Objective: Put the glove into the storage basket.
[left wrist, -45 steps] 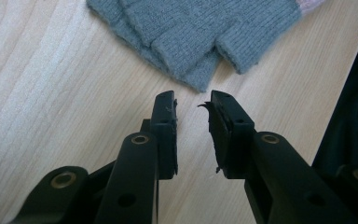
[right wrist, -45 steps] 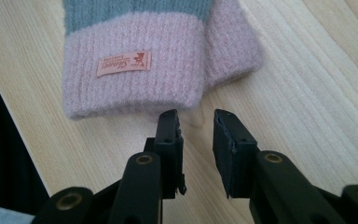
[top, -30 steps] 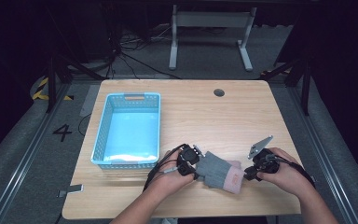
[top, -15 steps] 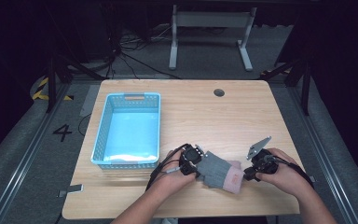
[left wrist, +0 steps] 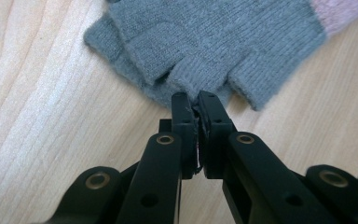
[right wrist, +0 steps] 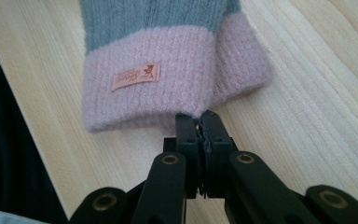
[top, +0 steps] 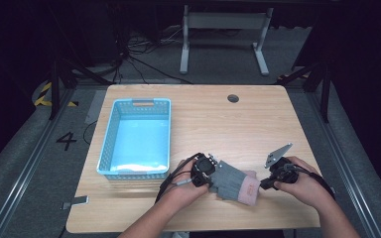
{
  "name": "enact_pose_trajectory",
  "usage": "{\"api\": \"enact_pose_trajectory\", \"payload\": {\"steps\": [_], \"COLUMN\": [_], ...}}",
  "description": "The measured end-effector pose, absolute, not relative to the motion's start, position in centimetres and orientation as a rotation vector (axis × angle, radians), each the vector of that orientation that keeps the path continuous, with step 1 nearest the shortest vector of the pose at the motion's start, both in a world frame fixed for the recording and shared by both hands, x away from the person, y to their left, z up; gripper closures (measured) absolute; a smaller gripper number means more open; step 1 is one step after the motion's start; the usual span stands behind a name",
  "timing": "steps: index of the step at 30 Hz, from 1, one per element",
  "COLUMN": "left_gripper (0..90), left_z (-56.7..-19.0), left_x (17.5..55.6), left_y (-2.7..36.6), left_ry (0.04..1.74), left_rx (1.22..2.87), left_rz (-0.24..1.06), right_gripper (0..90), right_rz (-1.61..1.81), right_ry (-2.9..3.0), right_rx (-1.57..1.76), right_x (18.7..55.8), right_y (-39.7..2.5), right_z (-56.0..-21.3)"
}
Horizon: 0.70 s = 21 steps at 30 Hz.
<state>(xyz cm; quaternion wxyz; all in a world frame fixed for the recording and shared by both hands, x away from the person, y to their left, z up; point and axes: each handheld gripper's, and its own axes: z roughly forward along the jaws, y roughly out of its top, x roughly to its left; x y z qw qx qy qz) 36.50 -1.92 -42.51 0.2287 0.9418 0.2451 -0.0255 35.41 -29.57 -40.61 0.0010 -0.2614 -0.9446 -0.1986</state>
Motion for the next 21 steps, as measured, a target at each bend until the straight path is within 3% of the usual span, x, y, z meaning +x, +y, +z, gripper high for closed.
{"api": "enact_pose_trajectory", "payload": {"steps": [21], "left_gripper": [87.1], "left_z": [-40.7], "left_x": [34.2], "left_y": [-1.6], "left_ry": [0.631], "left_rx": [2.589], "left_rz": [-0.081], "right_gripper": [89.4], "right_rz": [-0.769], "right_ry": [-2.946], "right_rx": [-0.972], "right_x": [37.1], "right_y": [-29.7], "right_z": [-39.1]}}
